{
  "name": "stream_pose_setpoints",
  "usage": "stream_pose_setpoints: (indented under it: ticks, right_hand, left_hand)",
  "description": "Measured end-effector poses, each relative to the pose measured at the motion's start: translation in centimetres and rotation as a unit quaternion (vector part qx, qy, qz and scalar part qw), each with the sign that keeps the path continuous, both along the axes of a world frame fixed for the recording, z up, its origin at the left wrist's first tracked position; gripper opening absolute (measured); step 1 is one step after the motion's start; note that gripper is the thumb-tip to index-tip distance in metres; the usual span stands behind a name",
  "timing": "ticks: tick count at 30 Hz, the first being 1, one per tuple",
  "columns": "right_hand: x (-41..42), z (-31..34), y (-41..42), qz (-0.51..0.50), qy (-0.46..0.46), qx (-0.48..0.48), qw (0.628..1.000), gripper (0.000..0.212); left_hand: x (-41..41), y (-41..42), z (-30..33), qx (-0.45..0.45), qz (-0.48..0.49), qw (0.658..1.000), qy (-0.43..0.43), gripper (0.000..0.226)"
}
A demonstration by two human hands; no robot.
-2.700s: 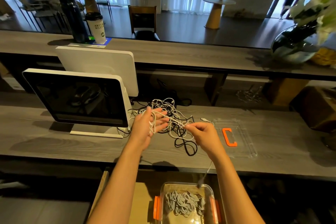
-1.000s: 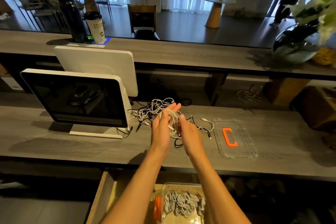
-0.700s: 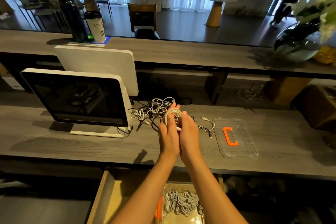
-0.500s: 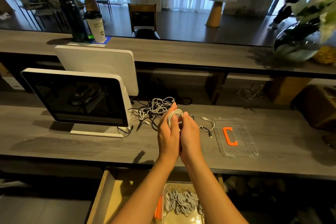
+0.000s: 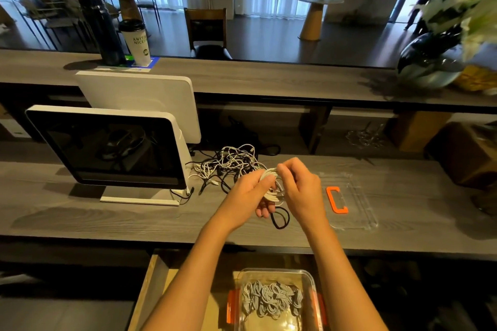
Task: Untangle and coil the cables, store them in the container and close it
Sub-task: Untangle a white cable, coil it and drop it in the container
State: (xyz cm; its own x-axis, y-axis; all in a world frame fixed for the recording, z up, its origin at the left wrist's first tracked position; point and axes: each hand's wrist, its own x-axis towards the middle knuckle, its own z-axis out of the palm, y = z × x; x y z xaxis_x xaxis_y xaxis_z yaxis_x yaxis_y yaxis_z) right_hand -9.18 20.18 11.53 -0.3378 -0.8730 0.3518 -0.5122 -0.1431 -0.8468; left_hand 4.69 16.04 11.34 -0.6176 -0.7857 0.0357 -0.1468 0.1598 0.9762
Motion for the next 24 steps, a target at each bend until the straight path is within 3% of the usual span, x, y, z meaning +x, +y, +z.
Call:
stream_pose_setpoints:
  ticks: [9, 12, 15, 18, 21, 24]
  right_hand:
    - [-2.3, 2.0, 0.7, 0.090, 0.046, 0.031, 0.994, 0.024]
    - [-4.0, 2.8, 0.9, 0.126, 0.064, 0.051, 0.989, 0.011]
    - [-4.4, 2.4, 0.6, 0.098, 0.033, 0.015, 0.995, 0.014]
    - [-2.7, 0.6, -0.3, 0.066, -0.055, 0.012, 0.996, 0.017]
    - [-0.8, -1.2, -0.6, 0.108, -0.106, 0.073, 0.986, 0.024]
    - [0.4, -2.2, -0.3, 0.167, -0.042, 0.138, 0.975, 0.032]
  left_hand:
    - [1.3, -0.8, -0.5, -0.034, 0.028, 0.999, -0.009, 0.038]
    - [2.0, -0.9, -0.2, -0.017, 0.000, 0.999, -0.028, 0.038]
    - [2.2, -0.8, 0.4, -0.014, -0.036, 0.999, -0.029, 0.039]
    - [2.1, -0.6, 1.3, -0.034, -0.045, 0.998, -0.020, 0.038]
    - [1.9, -1.0, 1.3, -0.090, 0.041, 0.994, -0.037, 0.039]
    - [1.8, -1.6, 0.6, -0.123, 0.186, 0.971, -0.087, 0.040]
